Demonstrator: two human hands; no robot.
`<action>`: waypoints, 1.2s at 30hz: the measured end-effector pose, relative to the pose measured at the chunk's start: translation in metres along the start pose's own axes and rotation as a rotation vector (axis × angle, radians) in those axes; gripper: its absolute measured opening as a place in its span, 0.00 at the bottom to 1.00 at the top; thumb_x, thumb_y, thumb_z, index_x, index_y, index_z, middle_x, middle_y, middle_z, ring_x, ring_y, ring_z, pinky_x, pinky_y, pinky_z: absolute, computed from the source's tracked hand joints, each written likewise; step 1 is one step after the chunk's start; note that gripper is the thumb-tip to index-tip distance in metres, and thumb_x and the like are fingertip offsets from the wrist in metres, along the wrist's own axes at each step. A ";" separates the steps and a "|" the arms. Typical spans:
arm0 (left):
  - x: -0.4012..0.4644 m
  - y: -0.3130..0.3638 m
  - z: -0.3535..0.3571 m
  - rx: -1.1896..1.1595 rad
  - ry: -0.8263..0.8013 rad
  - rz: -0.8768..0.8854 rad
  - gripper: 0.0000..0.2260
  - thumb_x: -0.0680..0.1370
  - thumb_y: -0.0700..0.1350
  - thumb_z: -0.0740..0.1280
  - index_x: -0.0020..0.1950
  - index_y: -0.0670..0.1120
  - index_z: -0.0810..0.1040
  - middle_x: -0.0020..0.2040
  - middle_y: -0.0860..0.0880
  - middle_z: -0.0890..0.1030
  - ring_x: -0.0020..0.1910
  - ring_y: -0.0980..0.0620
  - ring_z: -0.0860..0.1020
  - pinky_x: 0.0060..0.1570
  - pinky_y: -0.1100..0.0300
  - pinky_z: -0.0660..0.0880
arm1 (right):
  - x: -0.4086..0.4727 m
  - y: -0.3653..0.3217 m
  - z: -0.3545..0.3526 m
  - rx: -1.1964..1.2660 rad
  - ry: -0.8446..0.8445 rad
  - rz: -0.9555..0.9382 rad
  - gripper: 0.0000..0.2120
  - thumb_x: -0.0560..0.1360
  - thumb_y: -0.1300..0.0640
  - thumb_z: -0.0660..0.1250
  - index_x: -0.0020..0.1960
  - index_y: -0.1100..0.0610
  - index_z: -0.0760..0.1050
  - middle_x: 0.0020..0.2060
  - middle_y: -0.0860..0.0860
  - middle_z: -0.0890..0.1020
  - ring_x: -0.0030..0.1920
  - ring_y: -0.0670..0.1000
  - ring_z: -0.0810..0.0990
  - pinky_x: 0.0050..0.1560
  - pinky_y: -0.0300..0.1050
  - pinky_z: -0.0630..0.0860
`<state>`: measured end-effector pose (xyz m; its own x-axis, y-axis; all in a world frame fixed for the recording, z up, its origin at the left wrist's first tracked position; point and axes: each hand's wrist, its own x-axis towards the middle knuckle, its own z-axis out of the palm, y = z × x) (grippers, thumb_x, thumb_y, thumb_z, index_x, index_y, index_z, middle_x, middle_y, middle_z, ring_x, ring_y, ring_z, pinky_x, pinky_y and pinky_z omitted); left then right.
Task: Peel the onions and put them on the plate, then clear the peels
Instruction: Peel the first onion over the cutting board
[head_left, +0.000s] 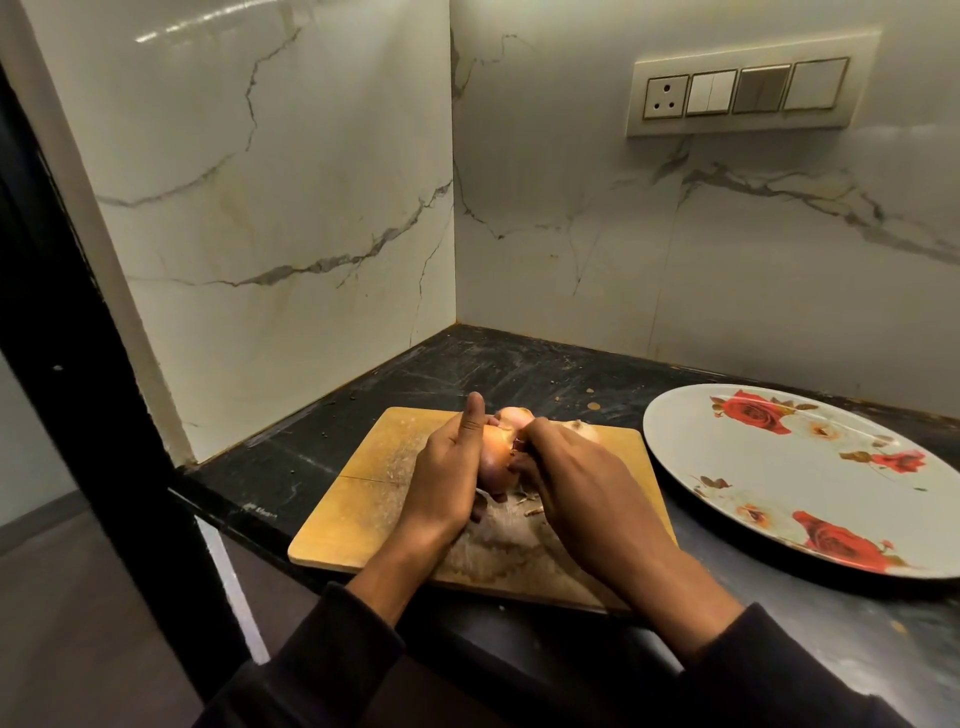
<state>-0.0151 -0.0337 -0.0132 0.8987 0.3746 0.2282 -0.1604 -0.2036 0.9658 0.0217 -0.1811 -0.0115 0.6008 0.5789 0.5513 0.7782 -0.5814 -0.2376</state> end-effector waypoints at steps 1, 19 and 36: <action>0.000 0.000 -0.001 0.041 0.005 0.026 0.29 0.78 0.69 0.52 0.50 0.49 0.81 0.38 0.42 0.83 0.32 0.50 0.81 0.26 0.59 0.74 | 0.000 0.001 0.001 -0.019 0.001 -0.005 0.07 0.83 0.54 0.62 0.61 0.51 0.70 0.49 0.47 0.80 0.40 0.44 0.65 0.32 0.35 0.57; -0.005 0.018 -0.001 -0.313 -0.161 -0.113 0.13 0.84 0.51 0.57 0.52 0.43 0.74 0.35 0.45 0.75 0.23 0.55 0.71 0.19 0.66 0.64 | 0.003 -0.020 -0.007 1.108 0.014 0.293 0.16 0.84 0.63 0.58 0.38 0.56 0.73 0.27 0.47 0.69 0.26 0.44 0.64 0.26 0.36 0.62; -0.005 0.000 -0.014 -0.610 -0.337 -0.265 0.25 0.79 0.59 0.62 0.67 0.40 0.74 0.50 0.38 0.80 0.35 0.52 0.77 0.23 0.65 0.70 | 0.003 -0.013 -0.006 1.237 0.098 0.471 0.15 0.83 0.57 0.61 0.38 0.55 0.74 0.29 0.53 0.72 0.26 0.48 0.69 0.25 0.39 0.64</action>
<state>-0.0256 -0.0229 -0.0128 0.9995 0.0234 0.0232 -0.0311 0.4303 0.9021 0.0123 -0.1749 -0.0017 0.8823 0.3932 0.2585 0.1844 0.2166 -0.9587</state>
